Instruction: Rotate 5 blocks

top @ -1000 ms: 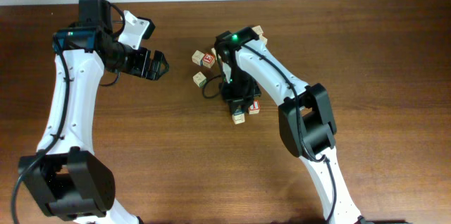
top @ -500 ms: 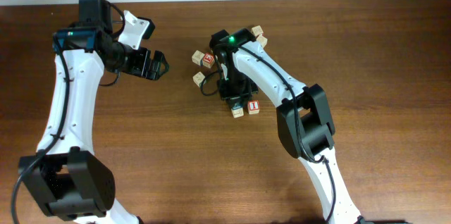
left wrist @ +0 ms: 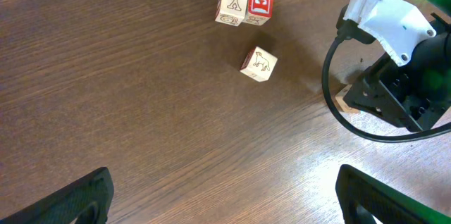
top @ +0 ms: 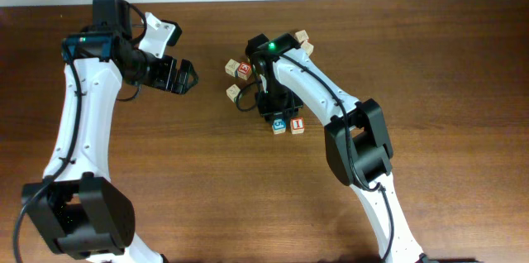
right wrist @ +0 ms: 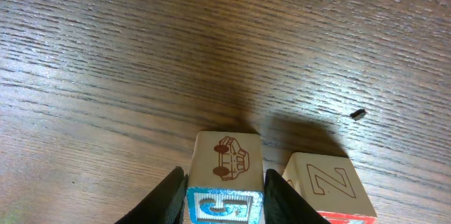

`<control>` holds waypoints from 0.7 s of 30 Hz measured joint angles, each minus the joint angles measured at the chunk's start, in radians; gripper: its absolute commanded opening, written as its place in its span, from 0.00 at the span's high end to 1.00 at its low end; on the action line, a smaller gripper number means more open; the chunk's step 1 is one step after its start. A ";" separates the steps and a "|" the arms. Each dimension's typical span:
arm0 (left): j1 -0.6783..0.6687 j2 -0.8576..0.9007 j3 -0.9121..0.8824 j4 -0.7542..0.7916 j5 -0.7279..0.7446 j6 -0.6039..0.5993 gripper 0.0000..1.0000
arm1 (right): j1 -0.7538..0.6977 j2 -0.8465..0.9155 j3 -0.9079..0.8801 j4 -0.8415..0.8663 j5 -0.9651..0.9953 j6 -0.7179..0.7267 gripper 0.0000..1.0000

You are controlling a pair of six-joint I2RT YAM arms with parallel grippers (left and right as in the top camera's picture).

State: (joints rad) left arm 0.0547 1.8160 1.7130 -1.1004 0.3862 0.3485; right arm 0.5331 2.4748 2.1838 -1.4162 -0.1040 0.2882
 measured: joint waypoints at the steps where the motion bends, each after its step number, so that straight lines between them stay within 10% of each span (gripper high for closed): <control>1: 0.000 0.000 0.000 0.000 0.000 0.000 0.01 | 0.000 0.000 0.000 0.000 0.000 0.001 0.64; 21: 0.000 0.000 0.000 0.000 0.000 0.000 0.01 | 0.000 0.000 0.225 -0.011 0.002 0.000 0.56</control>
State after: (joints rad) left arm 0.0547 1.8160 1.7130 -1.1004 0.3862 0.3485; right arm 0.5327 2.4752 2.4088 -1.4273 -0.1020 0.2886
